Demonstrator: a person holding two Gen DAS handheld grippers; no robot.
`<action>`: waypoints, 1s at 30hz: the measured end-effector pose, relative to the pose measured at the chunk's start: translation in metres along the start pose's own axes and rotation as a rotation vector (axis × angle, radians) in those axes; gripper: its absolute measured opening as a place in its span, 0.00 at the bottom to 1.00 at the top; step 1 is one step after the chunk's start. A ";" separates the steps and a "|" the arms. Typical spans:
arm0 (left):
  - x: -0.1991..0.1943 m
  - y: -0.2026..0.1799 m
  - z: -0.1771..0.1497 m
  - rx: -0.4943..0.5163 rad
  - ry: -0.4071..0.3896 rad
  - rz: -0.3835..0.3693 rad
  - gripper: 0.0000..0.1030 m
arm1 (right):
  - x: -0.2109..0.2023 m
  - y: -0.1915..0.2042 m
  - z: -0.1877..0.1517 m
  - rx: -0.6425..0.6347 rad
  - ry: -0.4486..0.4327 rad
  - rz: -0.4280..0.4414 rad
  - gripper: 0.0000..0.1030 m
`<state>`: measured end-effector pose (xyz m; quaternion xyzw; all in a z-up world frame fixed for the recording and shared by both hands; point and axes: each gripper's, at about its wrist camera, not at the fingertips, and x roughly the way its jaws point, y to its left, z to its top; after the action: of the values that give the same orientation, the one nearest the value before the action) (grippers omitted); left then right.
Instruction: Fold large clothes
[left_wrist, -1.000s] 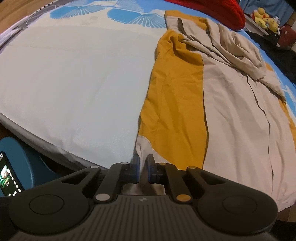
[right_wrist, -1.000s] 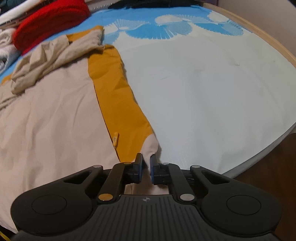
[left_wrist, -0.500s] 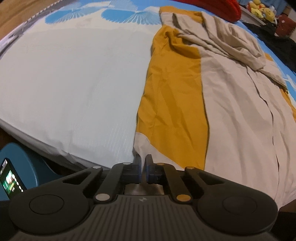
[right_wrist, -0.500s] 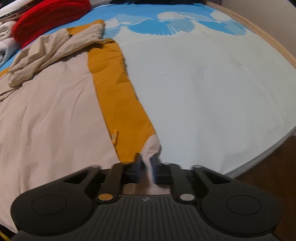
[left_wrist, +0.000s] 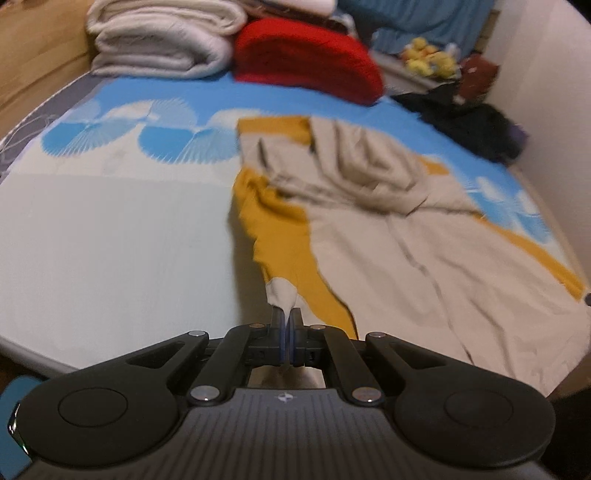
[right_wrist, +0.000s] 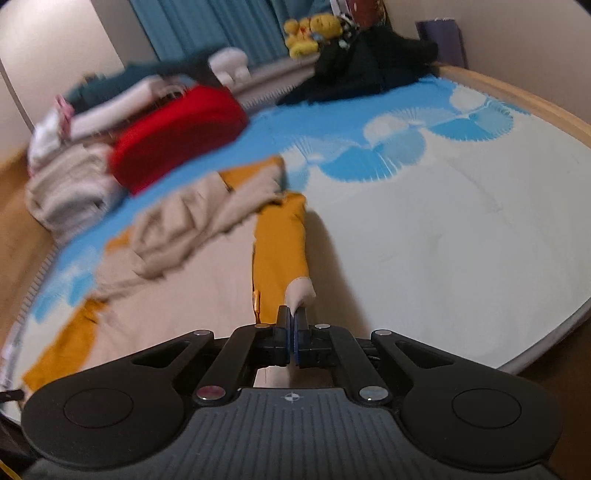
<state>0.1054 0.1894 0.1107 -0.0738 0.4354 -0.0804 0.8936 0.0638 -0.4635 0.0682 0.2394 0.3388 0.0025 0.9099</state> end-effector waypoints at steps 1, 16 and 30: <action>-0.010 0.000 0.004 0.013 -0.005 -0.025 0.01 | -0.011 -0.002 0.003 0.018 -0.009 0.015 0.00; -0.030 0.038 0.052 -0.149 -0.006 -0.257 0.01 | -0.167 -0.031 0.005 0.192 -0.233 0.055 0.00; 0.161 0.091 0.105 -0.549 0.023 -0.129 0.40 | 0.078 -0.050 0.111 0.239 -0.304 -0.094 0.21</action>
<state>0.2935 0.2508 0.0325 -0.3397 0.4453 -0.0173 0.8283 0.1847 -0.5423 0.0710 0.3271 0.2064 -0.1163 0.9148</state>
